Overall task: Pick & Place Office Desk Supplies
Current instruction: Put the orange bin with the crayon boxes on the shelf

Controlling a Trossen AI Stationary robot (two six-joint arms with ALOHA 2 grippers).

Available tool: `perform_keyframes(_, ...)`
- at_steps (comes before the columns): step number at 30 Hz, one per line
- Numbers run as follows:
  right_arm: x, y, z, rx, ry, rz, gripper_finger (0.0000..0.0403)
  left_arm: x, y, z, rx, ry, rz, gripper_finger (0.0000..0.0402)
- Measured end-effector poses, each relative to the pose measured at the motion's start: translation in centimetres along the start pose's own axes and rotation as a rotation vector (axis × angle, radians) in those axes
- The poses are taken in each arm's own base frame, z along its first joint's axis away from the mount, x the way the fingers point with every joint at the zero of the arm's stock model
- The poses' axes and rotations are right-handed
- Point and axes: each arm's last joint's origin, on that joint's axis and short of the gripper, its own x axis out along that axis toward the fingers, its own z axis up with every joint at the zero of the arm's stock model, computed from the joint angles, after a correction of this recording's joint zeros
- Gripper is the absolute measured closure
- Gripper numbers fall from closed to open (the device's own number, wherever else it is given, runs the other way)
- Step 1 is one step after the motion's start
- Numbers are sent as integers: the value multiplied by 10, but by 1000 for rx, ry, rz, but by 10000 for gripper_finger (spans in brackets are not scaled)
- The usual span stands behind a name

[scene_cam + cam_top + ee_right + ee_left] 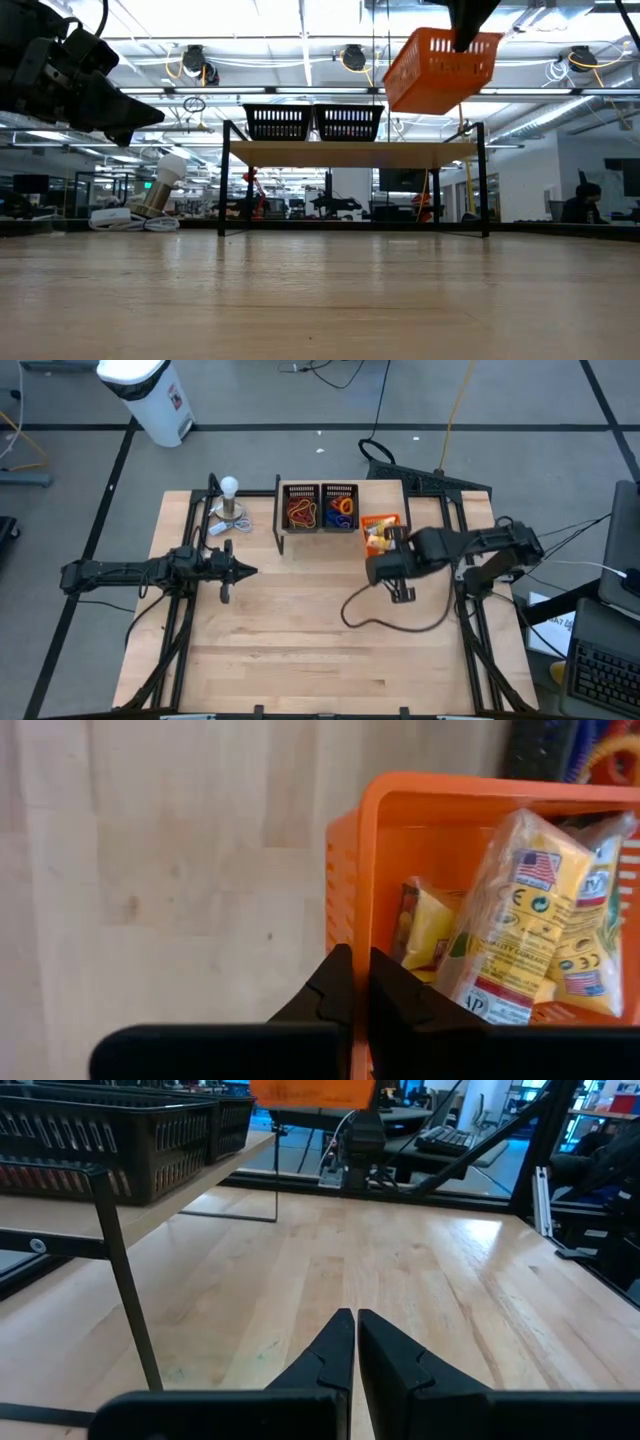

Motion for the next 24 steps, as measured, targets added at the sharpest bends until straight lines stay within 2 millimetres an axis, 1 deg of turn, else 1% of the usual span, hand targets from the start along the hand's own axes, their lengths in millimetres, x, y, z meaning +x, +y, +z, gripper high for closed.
perform_keyframes(9,13,-40,-3,13,48,-15,402,0,0,0,9,0,-1,380)
perform_keyframes(13,19,-57,-3,34,34,-21,401,0,0,0,10,0,-1,380)
perform_keyframes(15,22,-65,-3,51,19,4,401,0,0,0,10,0,-1,380)
perform_keyframes(19,28,-77,-4,61,3,8,401,0,0,0,10,0,-1,380)
perform_keyframes(24,39,-86,-5,66,-1,17,400,0,0,0,10,1,-1,380)
